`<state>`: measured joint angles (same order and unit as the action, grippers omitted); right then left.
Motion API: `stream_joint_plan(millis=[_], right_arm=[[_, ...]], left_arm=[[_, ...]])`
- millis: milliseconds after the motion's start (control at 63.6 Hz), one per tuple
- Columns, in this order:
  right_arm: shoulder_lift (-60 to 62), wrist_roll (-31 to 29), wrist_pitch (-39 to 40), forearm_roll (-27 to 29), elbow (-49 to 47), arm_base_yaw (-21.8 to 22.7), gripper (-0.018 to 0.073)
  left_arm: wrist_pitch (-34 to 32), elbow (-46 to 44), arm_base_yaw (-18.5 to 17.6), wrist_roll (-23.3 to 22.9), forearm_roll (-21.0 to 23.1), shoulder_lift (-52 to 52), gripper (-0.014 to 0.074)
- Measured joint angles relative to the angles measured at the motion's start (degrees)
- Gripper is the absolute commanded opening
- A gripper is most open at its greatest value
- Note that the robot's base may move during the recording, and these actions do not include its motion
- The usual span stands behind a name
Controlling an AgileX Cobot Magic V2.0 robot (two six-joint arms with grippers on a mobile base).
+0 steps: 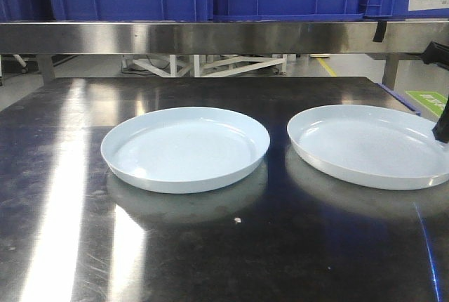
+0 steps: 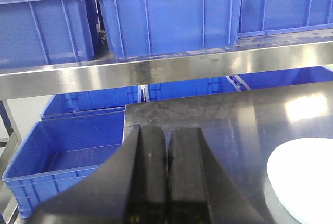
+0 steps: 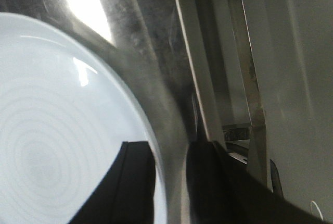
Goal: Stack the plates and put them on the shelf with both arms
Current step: 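Grip the rim of the other pale blue plate with the right gripper, then lift the plate with the right gripper and set it onto the centered plate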
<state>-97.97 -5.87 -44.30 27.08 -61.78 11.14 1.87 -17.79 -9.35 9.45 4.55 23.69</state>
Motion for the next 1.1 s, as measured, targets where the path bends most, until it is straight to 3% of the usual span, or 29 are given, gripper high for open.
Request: stream_joint_plan(millis=[283,550,707,1100], right_arm=[[0.0,0.0,0.72,0.0,0.0,-2.24,0.0299],[0.0,0.0,0.82,0.0,0.0,-2.24,0.01],[0.0,-0.2,0.93,0.0,0.0,-2.24,0.0029],[3.72,-0.48,0.87,0.0,-0.66,-0.35,0.003]], left_arm=[[0.0,0.0,0.0,0.0,0.0,0.0,0.0083],[0.0,0.0,0.0,0.0,0.0,0.0,0.0083],[0.0,0.0,0.0,0.0,0.0,0.0,0.0083],[0.0,0.0,0.0,0.0,0.0,0.0,0.0083]])
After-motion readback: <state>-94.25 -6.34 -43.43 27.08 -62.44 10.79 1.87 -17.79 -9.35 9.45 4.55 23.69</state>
